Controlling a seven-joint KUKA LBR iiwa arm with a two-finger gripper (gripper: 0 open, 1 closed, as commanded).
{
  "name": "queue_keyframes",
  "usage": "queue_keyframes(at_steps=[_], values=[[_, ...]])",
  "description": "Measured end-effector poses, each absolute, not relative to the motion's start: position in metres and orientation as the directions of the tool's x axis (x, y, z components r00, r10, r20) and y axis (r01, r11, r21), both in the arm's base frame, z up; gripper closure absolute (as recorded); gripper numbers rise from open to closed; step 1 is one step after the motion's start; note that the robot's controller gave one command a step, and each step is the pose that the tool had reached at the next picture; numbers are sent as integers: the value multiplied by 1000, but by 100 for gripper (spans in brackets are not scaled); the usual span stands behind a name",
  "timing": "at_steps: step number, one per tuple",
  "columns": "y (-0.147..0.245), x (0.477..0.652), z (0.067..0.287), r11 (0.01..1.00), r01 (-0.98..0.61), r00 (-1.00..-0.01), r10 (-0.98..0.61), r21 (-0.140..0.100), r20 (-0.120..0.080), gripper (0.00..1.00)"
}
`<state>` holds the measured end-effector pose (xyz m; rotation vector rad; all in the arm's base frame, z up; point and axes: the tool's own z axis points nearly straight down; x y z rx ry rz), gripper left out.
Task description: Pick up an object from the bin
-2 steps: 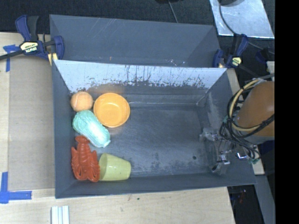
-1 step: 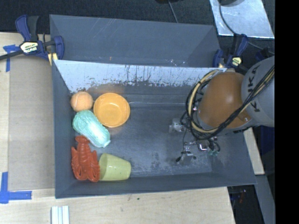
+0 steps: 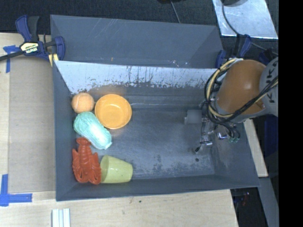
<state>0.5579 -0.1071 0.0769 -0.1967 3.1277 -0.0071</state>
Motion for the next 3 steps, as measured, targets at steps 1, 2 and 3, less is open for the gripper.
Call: queue_keyframes(at_steps=[1, 2, 3], values=[[-98, 510, 70, 999, -53, -999, -53, 6, -8, 0], [-30, 500, 70, 978, -209, -978, -210, -2, -15, 0], [-42, 523, 70, 933, 360, -933, 360, 6, -16, 0]])
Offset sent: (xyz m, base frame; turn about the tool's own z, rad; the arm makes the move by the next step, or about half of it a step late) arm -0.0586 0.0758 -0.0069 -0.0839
